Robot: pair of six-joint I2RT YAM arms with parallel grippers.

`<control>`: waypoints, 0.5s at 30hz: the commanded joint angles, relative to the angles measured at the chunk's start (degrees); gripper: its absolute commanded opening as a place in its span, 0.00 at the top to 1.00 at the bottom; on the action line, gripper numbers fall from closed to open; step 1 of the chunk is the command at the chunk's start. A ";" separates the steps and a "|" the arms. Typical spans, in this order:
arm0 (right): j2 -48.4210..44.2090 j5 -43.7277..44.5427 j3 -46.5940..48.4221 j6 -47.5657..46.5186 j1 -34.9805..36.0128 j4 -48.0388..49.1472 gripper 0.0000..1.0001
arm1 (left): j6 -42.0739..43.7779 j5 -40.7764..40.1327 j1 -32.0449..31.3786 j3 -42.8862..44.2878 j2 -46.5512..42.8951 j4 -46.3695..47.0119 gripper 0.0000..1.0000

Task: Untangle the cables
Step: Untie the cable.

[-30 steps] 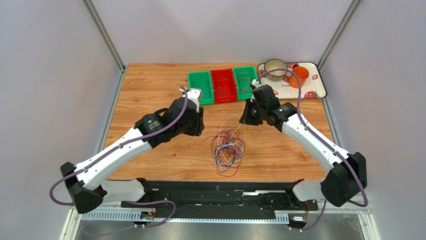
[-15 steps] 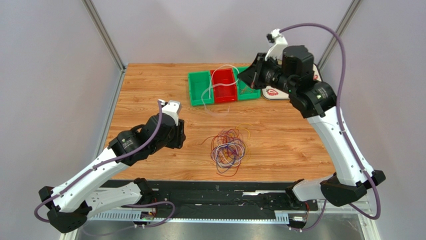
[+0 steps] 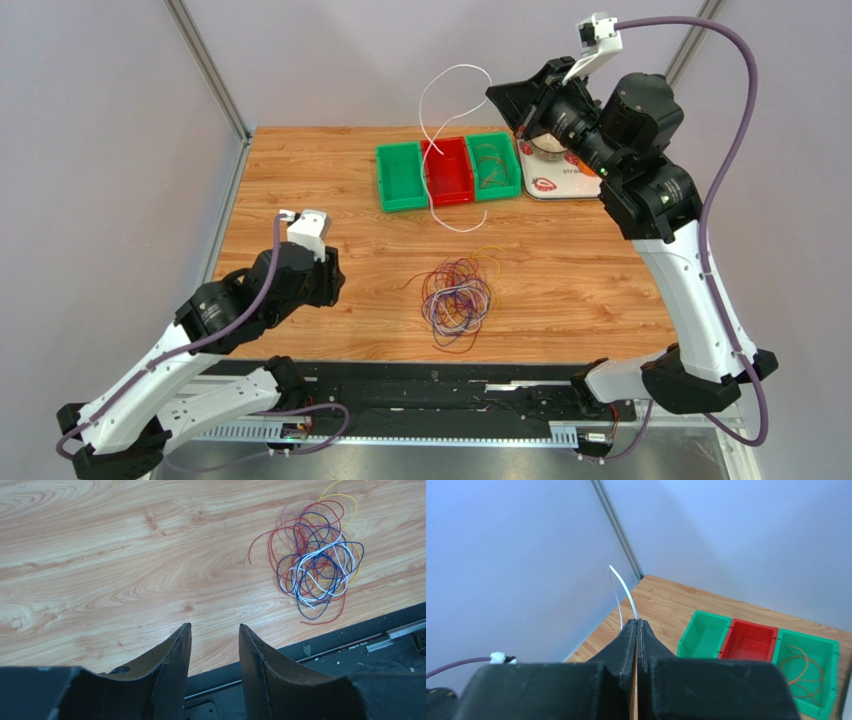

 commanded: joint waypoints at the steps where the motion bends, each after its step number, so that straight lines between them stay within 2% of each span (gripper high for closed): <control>1: 0.66 6.97 -2.68 -2.50 0.31 4.72 1.00 | -0.18 -2.13 -0.04 2.12 -2.44 -3.48 0.51; 9: 5.23 11.28 -4.88 -3.03 0.22 8.59 1.00 | -0.01 -5.03 -0.04 -0.34 -10.52 -0.41 0.51; 15: 10.24 15.23 -3.04 -4.34 0.22 10.69 1.00 | -0.10 -5.30 1.19 -0.87 -12.46 0.38 0.49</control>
